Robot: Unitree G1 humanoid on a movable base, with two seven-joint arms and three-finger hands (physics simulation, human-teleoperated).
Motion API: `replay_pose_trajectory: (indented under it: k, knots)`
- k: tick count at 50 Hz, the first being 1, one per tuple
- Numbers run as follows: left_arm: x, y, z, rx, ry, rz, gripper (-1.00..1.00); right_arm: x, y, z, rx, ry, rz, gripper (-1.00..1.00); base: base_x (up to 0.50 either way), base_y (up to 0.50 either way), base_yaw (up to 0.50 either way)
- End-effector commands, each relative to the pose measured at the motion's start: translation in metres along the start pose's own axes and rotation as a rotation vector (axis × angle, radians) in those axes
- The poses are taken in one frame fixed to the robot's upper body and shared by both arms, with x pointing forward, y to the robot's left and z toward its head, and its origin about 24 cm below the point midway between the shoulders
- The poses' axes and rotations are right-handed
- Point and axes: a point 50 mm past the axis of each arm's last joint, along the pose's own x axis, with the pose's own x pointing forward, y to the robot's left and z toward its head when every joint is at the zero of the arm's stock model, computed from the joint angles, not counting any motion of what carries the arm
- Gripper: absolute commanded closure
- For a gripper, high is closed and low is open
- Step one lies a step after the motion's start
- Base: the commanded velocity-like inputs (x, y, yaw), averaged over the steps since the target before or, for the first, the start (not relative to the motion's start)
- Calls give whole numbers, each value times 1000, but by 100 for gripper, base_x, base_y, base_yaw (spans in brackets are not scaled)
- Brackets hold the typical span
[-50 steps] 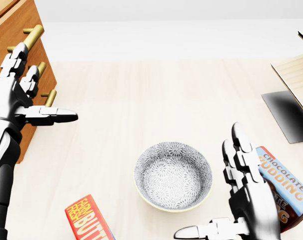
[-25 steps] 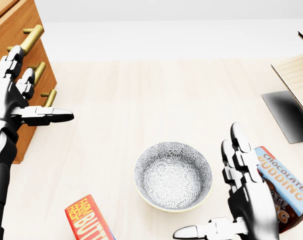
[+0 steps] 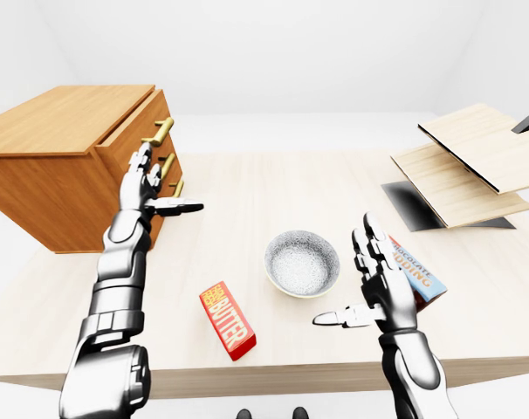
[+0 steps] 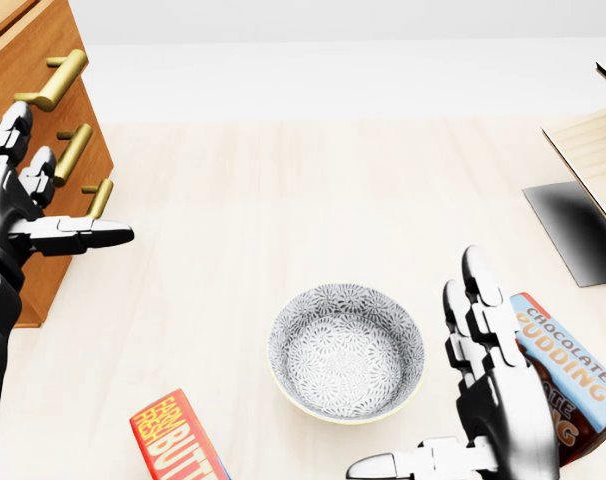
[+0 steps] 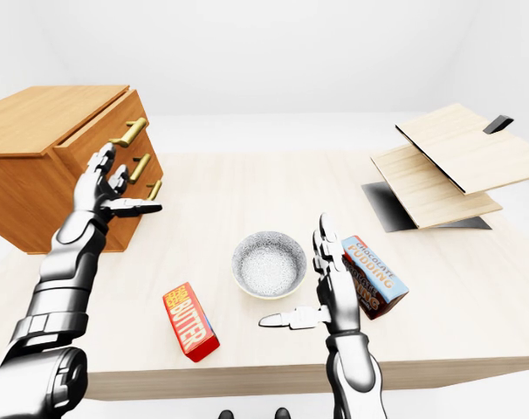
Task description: Close the top drawer of the cabinet and put the bowl on top of it.
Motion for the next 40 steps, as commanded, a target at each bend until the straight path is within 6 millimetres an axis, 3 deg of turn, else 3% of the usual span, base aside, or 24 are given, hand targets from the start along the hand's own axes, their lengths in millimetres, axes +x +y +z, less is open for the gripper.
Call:
replay_pose_trajectory:
  k: [1,40]
  knots:
    - [-1,9,0,-5,4,25,-100,0,0,0,0,0,0,-100,0,0,0]
    - [-5,29,5,-31,-10,90,-100,0,2,-2,-4,1,6,-100,0,0,0]
